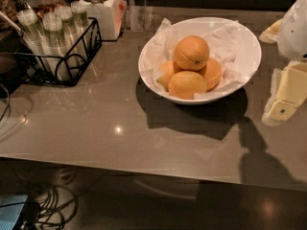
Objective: Pick orange from white bowl
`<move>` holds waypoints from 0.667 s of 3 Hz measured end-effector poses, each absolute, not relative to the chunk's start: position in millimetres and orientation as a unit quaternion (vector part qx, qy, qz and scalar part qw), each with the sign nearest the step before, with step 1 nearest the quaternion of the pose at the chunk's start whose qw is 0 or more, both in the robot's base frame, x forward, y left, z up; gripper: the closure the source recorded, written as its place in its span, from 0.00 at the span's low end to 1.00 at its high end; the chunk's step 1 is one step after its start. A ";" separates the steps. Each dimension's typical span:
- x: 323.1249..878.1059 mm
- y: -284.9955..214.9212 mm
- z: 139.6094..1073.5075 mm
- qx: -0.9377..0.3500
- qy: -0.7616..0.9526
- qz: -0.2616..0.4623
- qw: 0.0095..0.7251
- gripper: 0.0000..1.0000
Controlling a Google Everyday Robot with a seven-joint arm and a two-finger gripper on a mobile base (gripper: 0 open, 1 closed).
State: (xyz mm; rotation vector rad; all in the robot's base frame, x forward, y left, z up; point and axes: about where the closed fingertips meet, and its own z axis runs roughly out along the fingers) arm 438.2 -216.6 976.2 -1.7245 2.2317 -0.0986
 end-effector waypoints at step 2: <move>445.4 -208.7 981.1 -0.608 0.776 -0.032 0.167 0.00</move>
Offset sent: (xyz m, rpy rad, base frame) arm 0.0174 0.0179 0.0061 0.0300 -0.0026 0.0369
